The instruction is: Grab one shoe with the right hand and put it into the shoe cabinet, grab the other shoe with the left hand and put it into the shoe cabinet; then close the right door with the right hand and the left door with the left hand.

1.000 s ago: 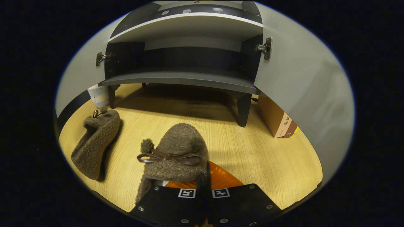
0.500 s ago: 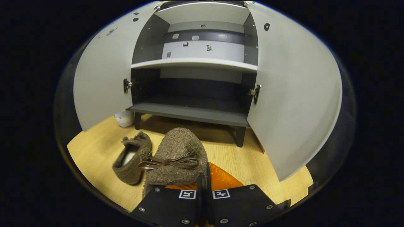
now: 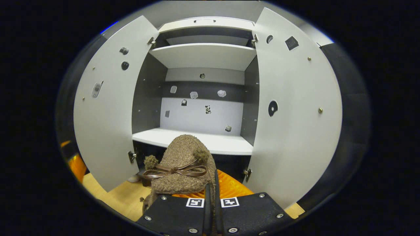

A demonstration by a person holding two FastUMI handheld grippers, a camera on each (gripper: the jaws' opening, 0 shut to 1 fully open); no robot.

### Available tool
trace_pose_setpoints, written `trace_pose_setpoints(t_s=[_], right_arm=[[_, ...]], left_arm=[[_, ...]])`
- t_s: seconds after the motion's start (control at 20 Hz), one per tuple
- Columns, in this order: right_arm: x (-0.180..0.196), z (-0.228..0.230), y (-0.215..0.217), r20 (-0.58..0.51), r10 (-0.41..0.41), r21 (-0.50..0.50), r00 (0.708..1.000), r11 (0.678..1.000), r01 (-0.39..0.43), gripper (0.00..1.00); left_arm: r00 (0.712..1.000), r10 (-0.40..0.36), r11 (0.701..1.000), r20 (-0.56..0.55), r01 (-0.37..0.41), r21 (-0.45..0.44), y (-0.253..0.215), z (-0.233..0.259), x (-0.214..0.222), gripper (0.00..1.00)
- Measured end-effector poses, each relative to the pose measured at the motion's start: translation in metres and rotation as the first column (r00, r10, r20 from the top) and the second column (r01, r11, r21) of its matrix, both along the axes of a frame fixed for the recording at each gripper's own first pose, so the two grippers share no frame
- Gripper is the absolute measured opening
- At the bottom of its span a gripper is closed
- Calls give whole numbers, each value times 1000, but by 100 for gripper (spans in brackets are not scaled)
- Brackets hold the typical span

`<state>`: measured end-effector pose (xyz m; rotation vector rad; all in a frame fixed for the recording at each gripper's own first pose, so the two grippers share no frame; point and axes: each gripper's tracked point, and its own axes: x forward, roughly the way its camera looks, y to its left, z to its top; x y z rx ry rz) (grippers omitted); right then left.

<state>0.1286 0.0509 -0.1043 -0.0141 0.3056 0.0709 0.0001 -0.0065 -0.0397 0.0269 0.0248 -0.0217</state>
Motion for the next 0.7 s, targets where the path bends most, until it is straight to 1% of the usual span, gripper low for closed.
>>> trace_pose_setpoints(t_s=[0.15,0.2,0.25,0.3,0.45,0.55,0.65,0.7], right_arm=[[64,38,4,17,-21,66,1000,998,20,4],[83,41,1,20,-37,60,999,998,36,4],[102,45,-5,21,-61,49,998,997,60,4],[123,47,-10,16,-77,33,997,997,77,4],[186,33,-15,-41,-106,19,994,994,107,4],[225,19,-25,-85,-124,-27,989,992,122,4],[254,1,-34,-149,-150,-63,977,988,142,4],[263,-12,-34,-196,-157,-53,968,987,149,4]], left_arm=[[1000,-11,1000,-12,11,-8,-2,-3,-2,96],[1000,-9,1000,-17,9,-3,0,-4,-3,96],[1000,-7,1000,-18,7,0,1,-5,-5,94],[1000,-1,1000,-21,1,-2,4,-5,-5,96],[999,5,1000,-39,-6,-15,9,-9,-8,96],[999,12,1000,-48,-13,-14,12,-12,-9,96],[998,22,1000,-61,-23,-11,17,-16,-8,96],[998,28,1000,-63,-29,-11,19,-16,-7,96]])
